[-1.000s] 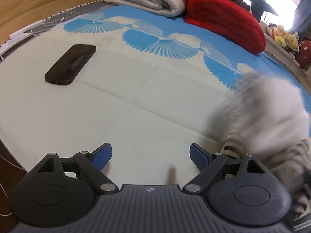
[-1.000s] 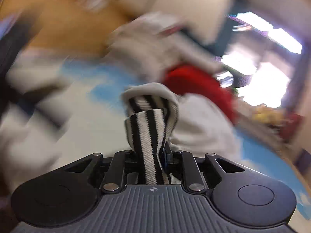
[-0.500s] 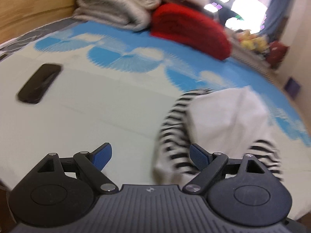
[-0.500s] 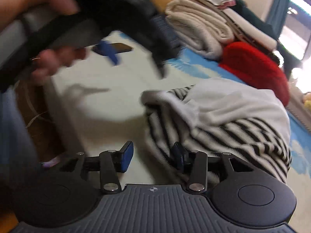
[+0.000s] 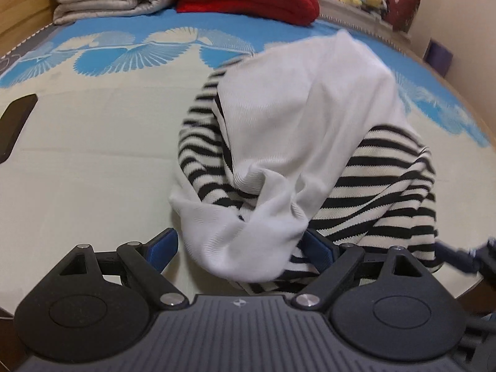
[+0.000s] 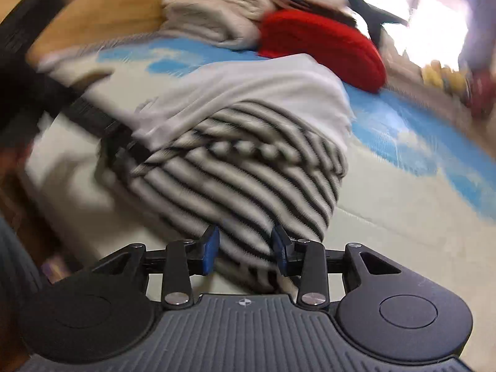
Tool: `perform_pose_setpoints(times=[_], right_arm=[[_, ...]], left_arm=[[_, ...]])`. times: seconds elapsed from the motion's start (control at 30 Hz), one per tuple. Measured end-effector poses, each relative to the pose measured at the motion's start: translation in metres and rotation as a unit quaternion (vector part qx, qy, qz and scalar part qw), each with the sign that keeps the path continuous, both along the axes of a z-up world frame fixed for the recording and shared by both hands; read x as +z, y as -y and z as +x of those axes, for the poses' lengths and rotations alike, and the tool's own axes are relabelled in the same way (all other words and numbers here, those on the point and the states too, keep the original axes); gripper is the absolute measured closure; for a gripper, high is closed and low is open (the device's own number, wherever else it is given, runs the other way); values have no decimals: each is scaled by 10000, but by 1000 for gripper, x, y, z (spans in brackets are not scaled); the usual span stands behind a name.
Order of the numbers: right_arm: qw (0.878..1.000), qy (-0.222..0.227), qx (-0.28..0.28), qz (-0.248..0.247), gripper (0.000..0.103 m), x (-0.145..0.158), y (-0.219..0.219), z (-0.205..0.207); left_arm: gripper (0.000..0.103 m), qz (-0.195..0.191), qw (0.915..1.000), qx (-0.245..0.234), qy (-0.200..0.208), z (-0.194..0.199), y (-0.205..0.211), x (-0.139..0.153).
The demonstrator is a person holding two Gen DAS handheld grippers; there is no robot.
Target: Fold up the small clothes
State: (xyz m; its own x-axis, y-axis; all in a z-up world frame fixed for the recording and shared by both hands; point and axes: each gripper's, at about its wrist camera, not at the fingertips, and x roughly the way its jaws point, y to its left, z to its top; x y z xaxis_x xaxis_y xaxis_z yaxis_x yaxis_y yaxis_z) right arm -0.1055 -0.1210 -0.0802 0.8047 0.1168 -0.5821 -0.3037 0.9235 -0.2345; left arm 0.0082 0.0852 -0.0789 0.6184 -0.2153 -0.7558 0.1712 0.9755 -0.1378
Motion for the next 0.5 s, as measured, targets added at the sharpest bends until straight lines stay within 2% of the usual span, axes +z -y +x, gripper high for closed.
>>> perform_pose_setpoints(times=[0.03,0.07,0.13,0.2,0.3,0.4,0.47,0.5], right_arm=[[9999,88,108,-98,63,2,-4,-12],[9998,90,160,50,63,9,0,-17],[9978,64,31,657,66,26,17,-28],[9932,144,-172,1140,65,40,38,-32],[9870,-15,-346,1569,63,49,61,-15],[9838,-477,-218,1715,63,39,64,9],[9832,-648,-216,1695,64,26,60,19],[9838,-643,-190,1661,71,21,58,22]], left_arm=[[12,-183,9998,18,42,-2,-6,4],[12,-384,9992,68,93,-5,-13,8],[12,-845,9959,181,282,-8,-25,20],[12,-1096,9928,177,447,-4,-30,35],[12,-1083,9926,234,497,7,-25,52],[12,-1397,9901,6,164,19,-13,49],[12,-1392,9901,-162,-44,33,3,47],[12,-1328,9907,-282,-52,41,13,47]])
